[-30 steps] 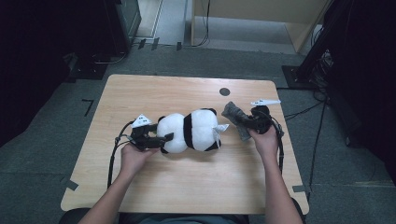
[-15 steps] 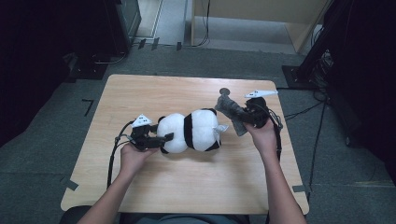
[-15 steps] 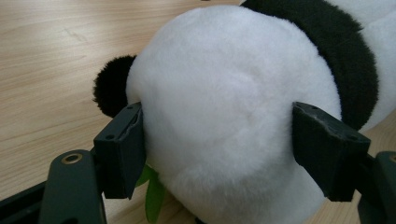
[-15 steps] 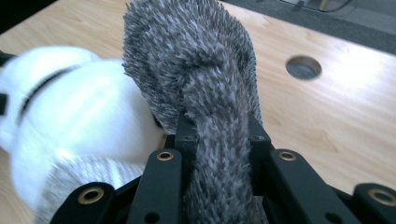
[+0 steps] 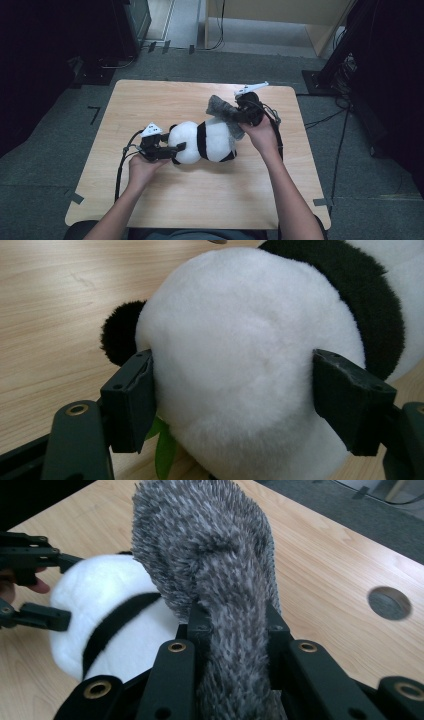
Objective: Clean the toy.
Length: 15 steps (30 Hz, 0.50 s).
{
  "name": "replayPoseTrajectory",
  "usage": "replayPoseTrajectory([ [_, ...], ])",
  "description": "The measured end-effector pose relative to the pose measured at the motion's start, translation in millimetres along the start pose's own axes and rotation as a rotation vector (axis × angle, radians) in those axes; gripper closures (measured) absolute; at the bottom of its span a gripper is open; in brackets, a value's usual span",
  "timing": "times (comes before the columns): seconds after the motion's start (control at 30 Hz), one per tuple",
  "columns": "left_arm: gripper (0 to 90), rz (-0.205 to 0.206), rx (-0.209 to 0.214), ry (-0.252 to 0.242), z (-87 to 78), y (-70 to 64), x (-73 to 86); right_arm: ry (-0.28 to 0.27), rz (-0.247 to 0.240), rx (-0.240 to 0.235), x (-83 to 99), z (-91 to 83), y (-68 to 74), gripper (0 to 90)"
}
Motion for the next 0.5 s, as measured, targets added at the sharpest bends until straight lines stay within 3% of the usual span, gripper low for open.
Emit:
replayPoseTrajectory([
  [0.5,30.4,0.040,-0.016,0.004,-2.4,-5.1,-1.3,0.025,-0.063,-0.047,-37.3,31.7,37.9,74.4],
])
Point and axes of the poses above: each handheld gripper's, and its own axes: z roughly forward along the jaws, x roughly out of its underside, y roughly to its left, the point moved 2 cm from there along z, roughly forward along the jaws, and after that the axes turned 9 degrees about x, right-handed, at the moved point
